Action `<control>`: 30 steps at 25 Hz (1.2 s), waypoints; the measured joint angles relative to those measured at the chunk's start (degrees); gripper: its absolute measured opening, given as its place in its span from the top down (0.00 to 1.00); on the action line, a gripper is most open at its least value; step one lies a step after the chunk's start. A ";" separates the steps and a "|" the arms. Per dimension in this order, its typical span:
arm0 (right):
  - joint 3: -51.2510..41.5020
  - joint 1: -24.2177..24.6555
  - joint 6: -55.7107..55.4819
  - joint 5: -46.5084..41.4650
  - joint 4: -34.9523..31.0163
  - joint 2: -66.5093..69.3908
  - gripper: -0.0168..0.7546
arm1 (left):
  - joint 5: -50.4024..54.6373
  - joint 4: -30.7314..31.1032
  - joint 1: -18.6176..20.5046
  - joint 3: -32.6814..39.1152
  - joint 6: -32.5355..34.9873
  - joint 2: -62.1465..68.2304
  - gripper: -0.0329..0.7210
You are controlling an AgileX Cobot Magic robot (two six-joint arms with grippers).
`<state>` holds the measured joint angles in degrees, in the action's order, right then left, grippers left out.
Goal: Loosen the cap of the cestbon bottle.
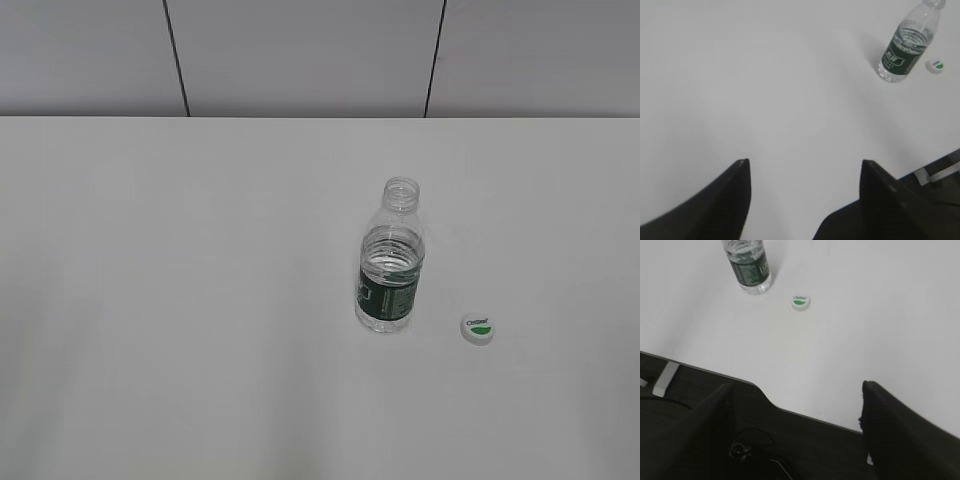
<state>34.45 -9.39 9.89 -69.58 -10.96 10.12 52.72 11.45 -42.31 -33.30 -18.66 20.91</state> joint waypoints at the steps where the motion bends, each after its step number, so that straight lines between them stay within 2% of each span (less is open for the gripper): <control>1: -1.24 0.00 -0.01 -0.23 0.89 -1.12 0.21 | -0.05 -0.15 0.00 0.05 0.00 -1.21 0.27; 11: -2.85 0.00 -0.12 5.58 7.02 -5.57 0.21 | -0.10 -0.20 -0.07 0.05 0.15 -4.39 0.29; 23: -4.98 0.00 -0.12 9.85 7.47 -5.57 0.21 | 0.05 -1.11 -0.07 0.29 1.52 -4.39 0.32; 26: -4.98 0.00 -0.12 9.85 7.47 -5.57 0.21 | 2.53 -3.92 -0.07 0.29 4.46 -4.39 0.32; 30: -4.98 0.00 -0.12 9.85 7.51 -5.57 0.21 | 4.38 -10.15 -0.07 0.47 12.78 -4.39 0.32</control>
<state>29.47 -9.39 9.78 -59.73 -3.45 4.55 57.10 1.30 -42.38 -32.83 -5.88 16.53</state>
